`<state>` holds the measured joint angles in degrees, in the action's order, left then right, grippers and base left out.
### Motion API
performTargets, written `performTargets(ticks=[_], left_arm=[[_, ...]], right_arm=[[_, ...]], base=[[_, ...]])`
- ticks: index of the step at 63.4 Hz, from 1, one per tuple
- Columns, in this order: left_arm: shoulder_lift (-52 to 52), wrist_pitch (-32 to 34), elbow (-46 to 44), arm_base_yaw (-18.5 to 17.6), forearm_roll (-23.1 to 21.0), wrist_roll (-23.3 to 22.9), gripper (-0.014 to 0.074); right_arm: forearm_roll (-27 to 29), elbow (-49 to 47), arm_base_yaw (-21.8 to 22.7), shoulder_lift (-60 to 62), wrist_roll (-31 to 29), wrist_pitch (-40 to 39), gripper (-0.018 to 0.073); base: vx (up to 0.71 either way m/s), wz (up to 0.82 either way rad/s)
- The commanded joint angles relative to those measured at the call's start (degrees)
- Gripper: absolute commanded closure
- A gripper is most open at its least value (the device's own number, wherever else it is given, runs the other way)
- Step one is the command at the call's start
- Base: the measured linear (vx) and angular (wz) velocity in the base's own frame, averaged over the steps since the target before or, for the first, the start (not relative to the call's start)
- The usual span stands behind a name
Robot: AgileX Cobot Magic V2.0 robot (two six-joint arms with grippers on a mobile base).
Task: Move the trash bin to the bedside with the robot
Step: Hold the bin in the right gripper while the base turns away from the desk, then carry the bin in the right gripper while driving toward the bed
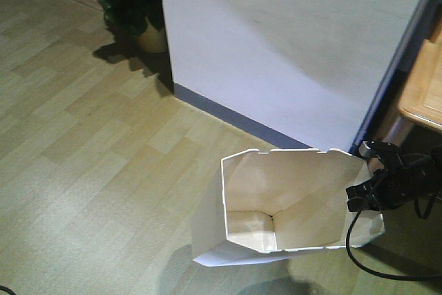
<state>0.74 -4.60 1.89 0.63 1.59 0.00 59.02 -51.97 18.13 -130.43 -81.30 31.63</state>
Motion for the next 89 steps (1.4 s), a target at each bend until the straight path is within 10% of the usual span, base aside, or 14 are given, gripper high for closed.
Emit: performTargets(ticks=[1,89], left_arm=[[0.84,4.23,0.67,-0.35,-0.54,-0.79,0.0603],[0.84,4.23,0.67,-0.35,-0.54,-0.79,0.0603]], right_arm=[[3.65,-0.5,0.09,3.99,0.06,10.8,0.0563],[3.65,-0.5,0.09,3.99,0.06,10.8,0.0563]], base=[[0.03,0.35],[0.06,0.47]])
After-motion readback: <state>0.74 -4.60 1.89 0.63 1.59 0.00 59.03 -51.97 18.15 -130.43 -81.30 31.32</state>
